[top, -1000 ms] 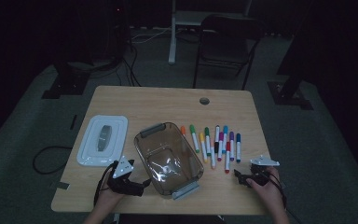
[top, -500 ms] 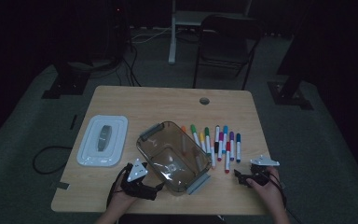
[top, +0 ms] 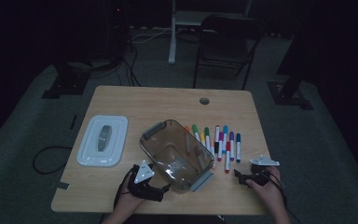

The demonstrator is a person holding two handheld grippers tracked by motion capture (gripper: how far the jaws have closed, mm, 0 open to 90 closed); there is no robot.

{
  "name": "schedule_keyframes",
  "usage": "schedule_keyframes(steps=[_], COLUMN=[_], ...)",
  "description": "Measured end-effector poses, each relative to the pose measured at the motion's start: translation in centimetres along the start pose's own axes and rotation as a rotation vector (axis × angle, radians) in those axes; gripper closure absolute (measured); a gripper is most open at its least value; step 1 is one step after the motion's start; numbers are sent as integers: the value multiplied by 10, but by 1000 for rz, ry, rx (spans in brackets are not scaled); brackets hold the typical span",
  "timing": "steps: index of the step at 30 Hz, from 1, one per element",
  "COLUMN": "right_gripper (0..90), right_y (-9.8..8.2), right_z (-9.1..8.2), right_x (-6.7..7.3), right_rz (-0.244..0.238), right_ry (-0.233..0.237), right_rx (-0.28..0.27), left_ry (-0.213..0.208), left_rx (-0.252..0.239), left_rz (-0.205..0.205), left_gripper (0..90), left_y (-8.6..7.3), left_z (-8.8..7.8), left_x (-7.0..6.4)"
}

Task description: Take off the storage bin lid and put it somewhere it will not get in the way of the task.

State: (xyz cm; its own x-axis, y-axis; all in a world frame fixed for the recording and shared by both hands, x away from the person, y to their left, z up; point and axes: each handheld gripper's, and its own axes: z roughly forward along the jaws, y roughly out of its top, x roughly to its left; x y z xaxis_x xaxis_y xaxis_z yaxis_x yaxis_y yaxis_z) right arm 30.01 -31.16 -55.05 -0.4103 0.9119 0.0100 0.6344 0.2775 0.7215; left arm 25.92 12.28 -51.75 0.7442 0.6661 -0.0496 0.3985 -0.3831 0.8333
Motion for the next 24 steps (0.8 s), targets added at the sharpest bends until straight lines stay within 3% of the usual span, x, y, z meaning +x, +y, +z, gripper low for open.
schedule_keyframes(steps=[5, 11, 24], right_gripper=[112, 112, 112], right_y=[0, 0, 0], right_z=[0, 0, 0], right_x=[0, 0, 0], right_rz=[0, 0, 0], right_ry=[0, 0, 0], right_rx=[0, 0, 0], left_ry=[31, -27, -151], left_rx=[4, 12, 12], left_rz=[-28, 24, 56], left_gripper=[6, 6, 6], left_y=[-3, -10, -7], left_z=[-4, -2, 6], left_x=[6, -14, -39])
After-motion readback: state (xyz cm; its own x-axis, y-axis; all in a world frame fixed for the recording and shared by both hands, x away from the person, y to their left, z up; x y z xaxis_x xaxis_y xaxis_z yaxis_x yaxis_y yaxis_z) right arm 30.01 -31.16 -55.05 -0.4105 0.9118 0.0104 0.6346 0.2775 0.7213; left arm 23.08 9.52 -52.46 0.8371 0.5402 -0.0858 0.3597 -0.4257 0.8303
